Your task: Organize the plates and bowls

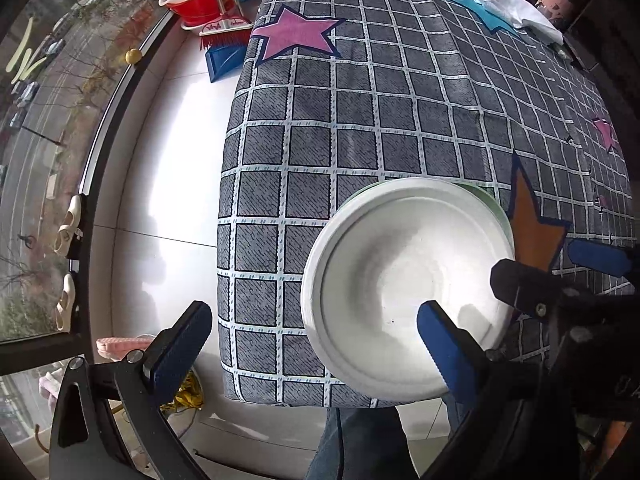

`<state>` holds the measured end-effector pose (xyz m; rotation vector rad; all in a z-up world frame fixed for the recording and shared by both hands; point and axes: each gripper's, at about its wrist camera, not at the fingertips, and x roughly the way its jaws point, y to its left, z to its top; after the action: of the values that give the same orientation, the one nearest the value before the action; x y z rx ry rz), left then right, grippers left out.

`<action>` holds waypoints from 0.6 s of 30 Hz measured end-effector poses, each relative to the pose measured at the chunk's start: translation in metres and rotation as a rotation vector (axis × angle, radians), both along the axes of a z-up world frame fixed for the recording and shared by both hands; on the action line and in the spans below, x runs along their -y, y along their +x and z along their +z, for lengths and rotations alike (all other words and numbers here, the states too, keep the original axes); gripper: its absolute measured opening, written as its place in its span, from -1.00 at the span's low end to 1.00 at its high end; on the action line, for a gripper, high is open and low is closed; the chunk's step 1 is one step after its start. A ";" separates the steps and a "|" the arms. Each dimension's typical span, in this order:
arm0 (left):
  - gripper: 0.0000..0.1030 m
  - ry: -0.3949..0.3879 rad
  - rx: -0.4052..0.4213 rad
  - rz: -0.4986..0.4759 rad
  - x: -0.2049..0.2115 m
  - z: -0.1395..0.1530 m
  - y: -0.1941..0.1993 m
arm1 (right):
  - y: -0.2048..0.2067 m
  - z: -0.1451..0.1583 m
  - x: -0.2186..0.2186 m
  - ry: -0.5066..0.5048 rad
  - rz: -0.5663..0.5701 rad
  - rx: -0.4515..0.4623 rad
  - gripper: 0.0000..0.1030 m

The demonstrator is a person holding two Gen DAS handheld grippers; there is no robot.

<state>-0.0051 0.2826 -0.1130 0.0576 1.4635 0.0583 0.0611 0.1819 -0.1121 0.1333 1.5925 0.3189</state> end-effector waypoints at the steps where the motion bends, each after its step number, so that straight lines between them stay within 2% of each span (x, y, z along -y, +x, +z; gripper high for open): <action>1: 0.99 0.001 0.000 -0.001 0.001 0.000 0.000 | 0.000 -0.001 -0.002 0.001 -0.001 0.000 0.88; 18: 0.99 0.006 -0.019 -0.019 0.008 -0.001 0.002 | -0.005 0.002 0.001 0.009 -0.027 -0.016 0.88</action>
<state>-0.0035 0.2749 -0.1139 0.0767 1.4818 0.0464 0.0564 0.1804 -0.1098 0.1649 1.6041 0.3045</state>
